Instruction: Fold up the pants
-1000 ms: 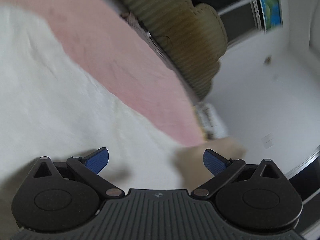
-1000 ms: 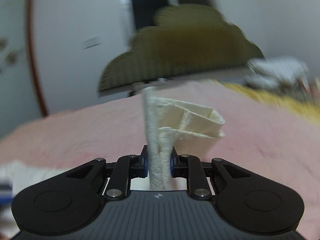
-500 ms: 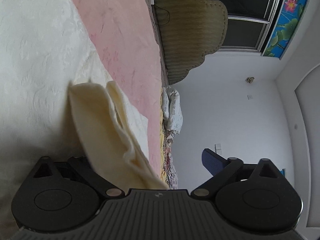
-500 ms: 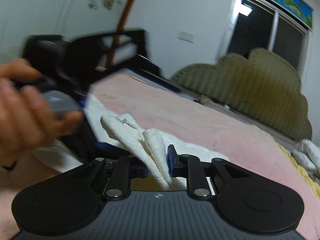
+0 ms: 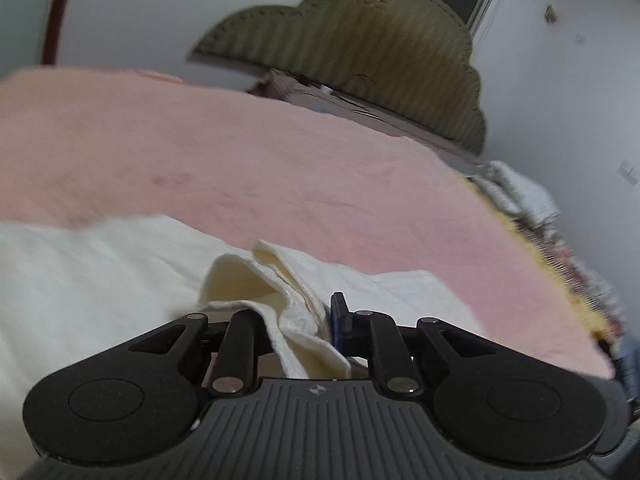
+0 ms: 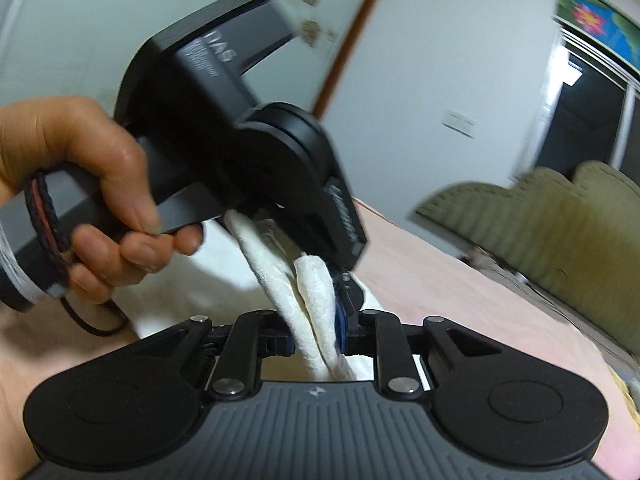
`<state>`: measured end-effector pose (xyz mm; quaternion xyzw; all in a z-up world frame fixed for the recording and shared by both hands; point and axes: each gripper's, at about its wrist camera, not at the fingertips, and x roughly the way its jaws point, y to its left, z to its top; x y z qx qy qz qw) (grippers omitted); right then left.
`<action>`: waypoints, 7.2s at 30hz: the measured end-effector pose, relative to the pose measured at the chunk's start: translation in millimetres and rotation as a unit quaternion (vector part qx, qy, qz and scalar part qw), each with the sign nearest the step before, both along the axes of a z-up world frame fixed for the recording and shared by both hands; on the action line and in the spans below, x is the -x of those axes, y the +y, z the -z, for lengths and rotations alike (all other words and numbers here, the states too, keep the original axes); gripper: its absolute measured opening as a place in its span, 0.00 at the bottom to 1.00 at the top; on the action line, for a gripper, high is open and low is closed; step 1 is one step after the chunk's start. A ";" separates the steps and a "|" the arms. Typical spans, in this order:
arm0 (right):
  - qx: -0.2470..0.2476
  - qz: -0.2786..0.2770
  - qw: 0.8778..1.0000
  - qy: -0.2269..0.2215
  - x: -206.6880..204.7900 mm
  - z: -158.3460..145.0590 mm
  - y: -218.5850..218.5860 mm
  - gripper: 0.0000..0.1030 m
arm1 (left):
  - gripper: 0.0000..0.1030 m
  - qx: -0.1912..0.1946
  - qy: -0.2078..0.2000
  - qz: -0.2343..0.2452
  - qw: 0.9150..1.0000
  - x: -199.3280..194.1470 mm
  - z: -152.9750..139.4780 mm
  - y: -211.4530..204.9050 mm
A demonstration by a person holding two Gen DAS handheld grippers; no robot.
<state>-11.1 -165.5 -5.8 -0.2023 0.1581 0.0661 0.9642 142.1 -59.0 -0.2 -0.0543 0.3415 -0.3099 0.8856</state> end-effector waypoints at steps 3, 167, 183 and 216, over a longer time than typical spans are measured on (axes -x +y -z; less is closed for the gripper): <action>-0.003 -0.028 1.000 0.002 -16.1 3.6 17.9 0.18 | 0.21 -0.044 -0.026 -0.016 0.999 -5.5 -1.8 11.1; -0.030 -0.023 0.998 0.043 2.1 6.9 4.8 0.10 | 0.06 0.287 0.321 -0.042 0.902 -56.4 68.9 60.8; -0.280 -0.044 0.957 0.059 12.3 -20.3 -111.0 0.67 | 0.01 0.218 0.212 -0.067 0.950 -16.6 41.6 105.5; -0.256 0.081 0.946 0.185 -71.4 33.8 -113.3 0.73 | 0.49 0.134 0.144 -0.026 0.980 -27.6 43.1 54.7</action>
